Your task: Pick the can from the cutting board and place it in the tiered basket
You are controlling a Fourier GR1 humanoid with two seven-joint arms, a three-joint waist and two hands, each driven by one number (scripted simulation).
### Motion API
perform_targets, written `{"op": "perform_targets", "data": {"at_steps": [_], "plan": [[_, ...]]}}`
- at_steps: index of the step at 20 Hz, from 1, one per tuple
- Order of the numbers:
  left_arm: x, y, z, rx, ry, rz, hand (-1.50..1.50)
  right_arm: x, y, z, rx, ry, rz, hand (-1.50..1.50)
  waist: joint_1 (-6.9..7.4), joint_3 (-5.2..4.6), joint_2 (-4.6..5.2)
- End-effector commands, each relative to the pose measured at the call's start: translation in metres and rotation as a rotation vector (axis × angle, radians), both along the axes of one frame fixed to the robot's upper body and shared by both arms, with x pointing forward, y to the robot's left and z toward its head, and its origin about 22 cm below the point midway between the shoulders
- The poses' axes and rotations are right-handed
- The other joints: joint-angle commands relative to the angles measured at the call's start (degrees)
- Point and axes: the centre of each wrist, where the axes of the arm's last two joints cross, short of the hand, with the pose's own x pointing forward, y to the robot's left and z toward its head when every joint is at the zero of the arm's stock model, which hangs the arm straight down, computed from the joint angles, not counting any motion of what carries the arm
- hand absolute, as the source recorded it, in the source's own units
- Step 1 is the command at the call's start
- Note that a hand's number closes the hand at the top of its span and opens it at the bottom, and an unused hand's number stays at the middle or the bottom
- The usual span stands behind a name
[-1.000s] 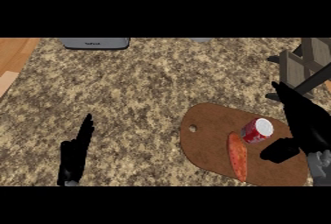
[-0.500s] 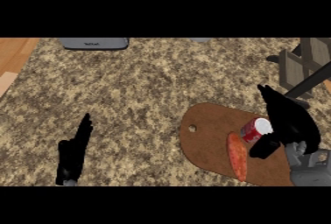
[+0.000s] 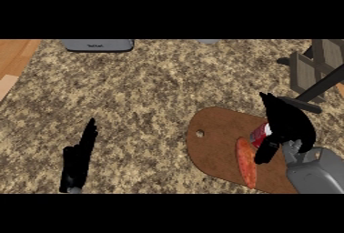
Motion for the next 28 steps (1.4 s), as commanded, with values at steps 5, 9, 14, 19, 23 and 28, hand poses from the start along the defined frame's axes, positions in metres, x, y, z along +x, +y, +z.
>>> {"op": "perform_targets", "data": {"at_steps": [5,9,14,19,23,28], "plan": [[-0.004,-0.002,0.000,-0.007,0.002,0.009,0.00,0.004,0.007,-0.001,-0.088,0.126,-0.088,-1.50,-0.29,0.02,-0.07],[0.004,-0.009,0.002,0.001,0.006,0.019,0.00,0.018,-0.005,-0.012,-0.091,0.160,-0.092,-1.50,-0.23,0.03,0.02],[-0.009,-0.006,-0.009,-0.001,-0.001,0.002,0.00,0.025,-0.002,-0.028,-0.101,0.205,-0.103,-1.50,-0.01,0.02,0.04],[-0.010,0.007,-0.007,-0.005,-0.026,0.018,0.00,0.009,-0.008,-0.031,-0.066,0.239,-0.117,-1.50,-0.36,0.01,-0.04],[-0.008,0.001,0.003,0.010,0.001,0.022,0.00,0.007,-0.010,-0.048,-0.070,0.257,-0.127,-1.50,-0.30,0.04,-0.07],[-0.003,-0.019,0.019,0.001,-0.007,-0.008,0.00,0.017,-0.038,-0.053,-0.053,0.245,-0.141,1.50,-0.16,0.06,-0.02]]}}
